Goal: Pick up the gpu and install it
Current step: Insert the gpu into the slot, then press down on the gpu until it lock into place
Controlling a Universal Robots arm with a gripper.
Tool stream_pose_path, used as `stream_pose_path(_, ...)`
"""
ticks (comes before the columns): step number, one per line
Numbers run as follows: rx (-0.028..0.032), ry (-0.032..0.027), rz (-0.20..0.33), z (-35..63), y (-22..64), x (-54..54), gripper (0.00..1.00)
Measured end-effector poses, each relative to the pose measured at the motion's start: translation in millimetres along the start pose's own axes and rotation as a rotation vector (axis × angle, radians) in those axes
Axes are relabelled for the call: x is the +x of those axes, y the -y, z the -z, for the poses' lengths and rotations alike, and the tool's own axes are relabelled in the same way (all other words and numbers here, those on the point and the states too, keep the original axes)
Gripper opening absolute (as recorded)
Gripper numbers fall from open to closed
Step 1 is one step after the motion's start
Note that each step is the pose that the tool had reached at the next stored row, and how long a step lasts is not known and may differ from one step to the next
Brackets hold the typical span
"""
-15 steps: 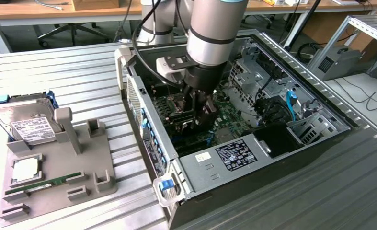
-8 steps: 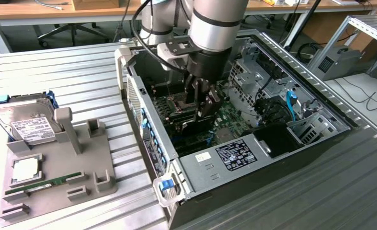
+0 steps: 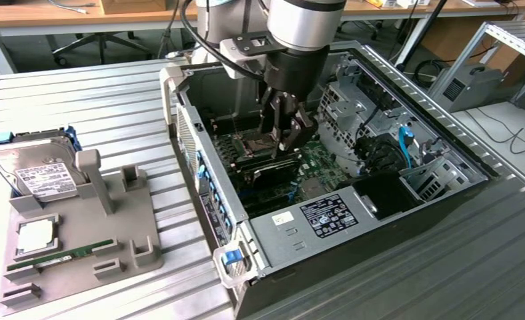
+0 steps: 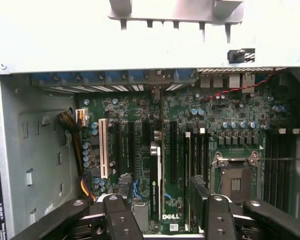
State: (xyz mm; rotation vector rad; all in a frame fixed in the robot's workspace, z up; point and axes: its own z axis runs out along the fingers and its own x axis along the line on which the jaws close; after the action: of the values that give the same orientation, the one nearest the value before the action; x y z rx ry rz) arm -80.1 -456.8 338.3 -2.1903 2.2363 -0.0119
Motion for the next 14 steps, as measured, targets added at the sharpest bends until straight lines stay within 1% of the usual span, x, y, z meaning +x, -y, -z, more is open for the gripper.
stream_pose_path(14,0.0001,0.0,0.0,0.0,0.0,0.0,0.58)
